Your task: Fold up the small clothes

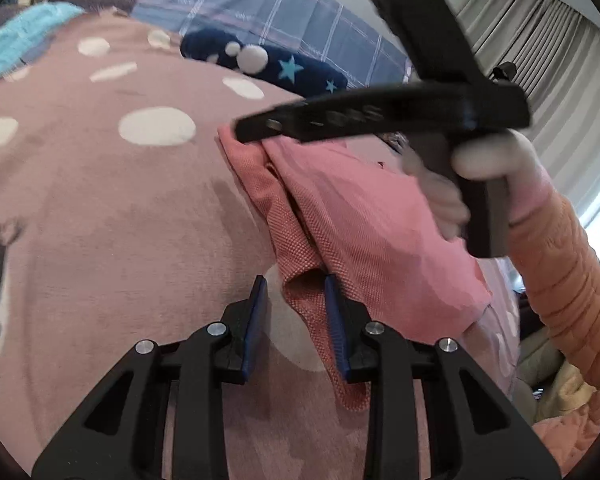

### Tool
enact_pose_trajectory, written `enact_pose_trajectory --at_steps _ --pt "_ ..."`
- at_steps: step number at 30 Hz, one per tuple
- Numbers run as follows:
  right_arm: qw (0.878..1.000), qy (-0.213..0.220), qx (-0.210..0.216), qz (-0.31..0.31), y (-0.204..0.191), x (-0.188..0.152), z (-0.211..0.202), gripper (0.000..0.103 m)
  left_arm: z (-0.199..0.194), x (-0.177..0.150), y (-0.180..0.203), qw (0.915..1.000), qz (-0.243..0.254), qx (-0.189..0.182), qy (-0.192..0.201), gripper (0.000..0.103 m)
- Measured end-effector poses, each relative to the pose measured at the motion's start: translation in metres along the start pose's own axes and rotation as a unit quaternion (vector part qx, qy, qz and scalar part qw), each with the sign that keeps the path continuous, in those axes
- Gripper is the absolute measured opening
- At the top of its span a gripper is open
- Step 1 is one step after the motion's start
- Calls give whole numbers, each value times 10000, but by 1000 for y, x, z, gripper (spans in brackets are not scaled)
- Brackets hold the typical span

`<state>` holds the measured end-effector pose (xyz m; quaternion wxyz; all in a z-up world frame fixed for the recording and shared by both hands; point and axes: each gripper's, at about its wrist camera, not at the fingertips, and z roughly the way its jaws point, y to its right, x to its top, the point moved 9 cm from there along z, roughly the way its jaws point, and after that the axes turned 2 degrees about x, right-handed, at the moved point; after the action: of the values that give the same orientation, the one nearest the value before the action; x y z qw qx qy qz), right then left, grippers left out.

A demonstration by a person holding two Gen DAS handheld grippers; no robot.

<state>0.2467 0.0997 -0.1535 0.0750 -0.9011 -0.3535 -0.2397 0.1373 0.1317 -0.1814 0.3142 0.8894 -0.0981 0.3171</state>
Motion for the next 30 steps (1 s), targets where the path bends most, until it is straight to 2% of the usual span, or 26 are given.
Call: enact_pose_trajectory --at_steps 6,7,8,9,10,12,14,16,18,21,22,23,25,27,30 --pt "9991 -376 -93 -156 0 11 42 50 12 10 -2 10000 -64 -8 -52 30" --pt "9988 -434 -136 -200 0 11 47 50 13 12 -3 10000 -84 0 -29 27" --pt "9981 -507 -196 -284 -1 10 53 43 13 13 -4 9999 -110 -21 -25 7" --pt "9980 -495 -208 -325 -2 11 55 28 12 15 -4 9999 -150 -36 -5 3" --pt "9977 -443 -362 -367 -1 14 55 4 5 17 -3 9997 -185 -63 139 3" --pt "9989 -163 -394 -212 1 22 45 4 -10 19 2 9992 -137 -78 374 0" --pt "9991 155 -392 30 9 29 33 3 -19 16 4 9988 18 126 463 0" --pt "9993 102 -232 263 19 28 39 3 -14 8 -5 9985 53 437 327 0" --pt "9989 -71 168 421 21 20 54 5 -7 -2 -16 9984 -144 542 79 0" --pt "9970 218 197 721 27 19 41 18 -21 -8 -16 9986 -257 424 204 0" --pt "9960 354 190 799 30 19 31 27 -31 -9 -10 9987 -259 289 323 0" --pt "9954 479 195 809 30 19 20 30 -37 -11 -6 9988 -276 141 380 3" --pt "9966 546 30 618 36 14 2 30 -46 -14 12 9981 -246 -304 477 9" --pt "9973 430 -188 569 47 6 -4 30 -45 -18 22 9982 -99 -397 446 18" --pt "9959 243 -181 849 59 -3 -3 30 -32 -26 42 9987 117 -445 226 23"
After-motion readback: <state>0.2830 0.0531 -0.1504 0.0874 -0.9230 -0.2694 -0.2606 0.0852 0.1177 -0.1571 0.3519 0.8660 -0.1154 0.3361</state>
